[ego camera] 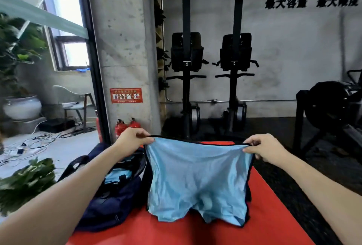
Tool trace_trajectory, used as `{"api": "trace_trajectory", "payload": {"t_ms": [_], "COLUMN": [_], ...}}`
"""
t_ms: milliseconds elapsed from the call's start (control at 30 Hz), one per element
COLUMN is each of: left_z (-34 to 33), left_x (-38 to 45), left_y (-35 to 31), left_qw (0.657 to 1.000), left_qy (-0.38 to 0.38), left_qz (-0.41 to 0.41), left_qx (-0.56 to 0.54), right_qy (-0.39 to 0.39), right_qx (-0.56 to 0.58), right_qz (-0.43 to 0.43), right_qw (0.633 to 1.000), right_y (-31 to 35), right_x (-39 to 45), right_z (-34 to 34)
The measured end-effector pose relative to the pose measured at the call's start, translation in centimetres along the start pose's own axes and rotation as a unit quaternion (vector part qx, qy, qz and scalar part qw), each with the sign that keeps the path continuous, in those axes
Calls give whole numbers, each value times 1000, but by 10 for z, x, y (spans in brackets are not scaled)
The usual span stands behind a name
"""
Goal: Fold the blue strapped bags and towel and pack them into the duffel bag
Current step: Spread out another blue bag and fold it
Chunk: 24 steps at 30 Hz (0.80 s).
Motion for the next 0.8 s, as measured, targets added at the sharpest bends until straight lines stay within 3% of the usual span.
{"api": "trace_trajectory", "payload": {"t_ms": [133,267,467,600,800], "left_z": [-48,-95,-116,-116,-133], "left_x": [-63,-134,-180,-192,-175], "left_y": [48,110,162,165,137], "left_qw": [993,964,953,943,950], "left_qy": [106,201,152,148,111], "left_qz": [7,-13,-29,-100,-152], "left_qx": [48,174,261,281,249], "right_qy": [84,186,184,220,134], "right_qx": [10,-106,-181,-252,-154], "right_qz": [-12,7,25,82,60], "right_qw": [996,977,966,939,977], "right_y": [-59,-117,-168,-157,-138], "right_x": [-57,-116,-147,-155,-130], "right_z": [-50,-93,-103,-109,-112]}}
Point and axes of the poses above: each hand's wrist, its own x-axis towards the middle knuckle, its own z-axis out of the back of the hand, y = z × x, the point moved 5 cm from there along x, towards the middle knuckle, and after that the axes turned 2 degrees about z, right-handed, at the moved point
